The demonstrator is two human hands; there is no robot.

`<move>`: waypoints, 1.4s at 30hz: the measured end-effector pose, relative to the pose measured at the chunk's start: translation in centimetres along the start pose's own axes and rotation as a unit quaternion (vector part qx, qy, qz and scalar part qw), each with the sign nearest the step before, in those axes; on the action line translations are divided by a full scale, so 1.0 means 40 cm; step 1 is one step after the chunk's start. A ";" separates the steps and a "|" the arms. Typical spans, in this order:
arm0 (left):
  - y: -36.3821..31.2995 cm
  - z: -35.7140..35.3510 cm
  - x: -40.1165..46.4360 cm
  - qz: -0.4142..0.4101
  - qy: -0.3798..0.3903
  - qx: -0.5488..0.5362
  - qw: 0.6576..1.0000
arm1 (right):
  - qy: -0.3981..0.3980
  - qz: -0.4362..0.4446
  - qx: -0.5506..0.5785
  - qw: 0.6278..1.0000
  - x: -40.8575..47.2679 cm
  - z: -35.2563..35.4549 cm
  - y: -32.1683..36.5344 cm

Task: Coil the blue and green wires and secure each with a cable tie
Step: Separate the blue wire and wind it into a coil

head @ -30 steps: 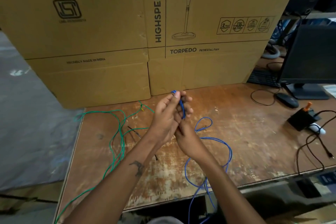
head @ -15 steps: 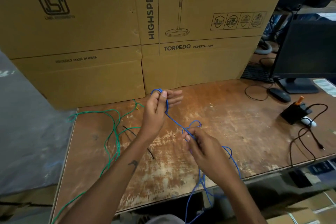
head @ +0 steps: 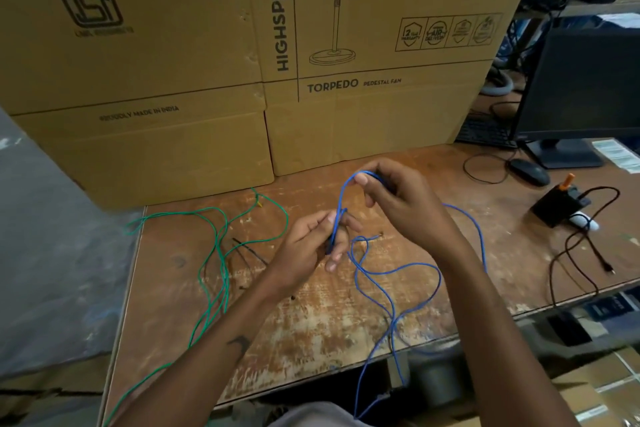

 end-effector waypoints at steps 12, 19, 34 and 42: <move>-0.029 -0.022 -0.010 0.072 0.027 -0.323 0.943 | 0.048 -0.055 0.162 0.984 -0.033 -0.209 -0.148; -0.069 0.045 0.019 0.027 -0.071 -0.244 0.967 | -0.063 -0.085 0.152 0.983 -0.118 -0.214 -0.223; -0.090 0.174 0.081 -0.082 -0.248 -0.127 0.957 | 0.140 -0.048 -0.111 0.983 -0.217 -0.318 -0.156; -0.014 0.190 0.054 -0.048 -0.202 0.099 0.973 | -0.013 -0.016 -0.055 0.998 -0.227 -0.158 -0.037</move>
Point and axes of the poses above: each hand's wrist, its own x-axis towards the middle knuckle, its own z-axis out of the back of the hand, y = z × x, the point moved 10 cm from there along x, towards the middle knuckle, and after that the axes turned 6 degrees about x, right-handed, at the moved point
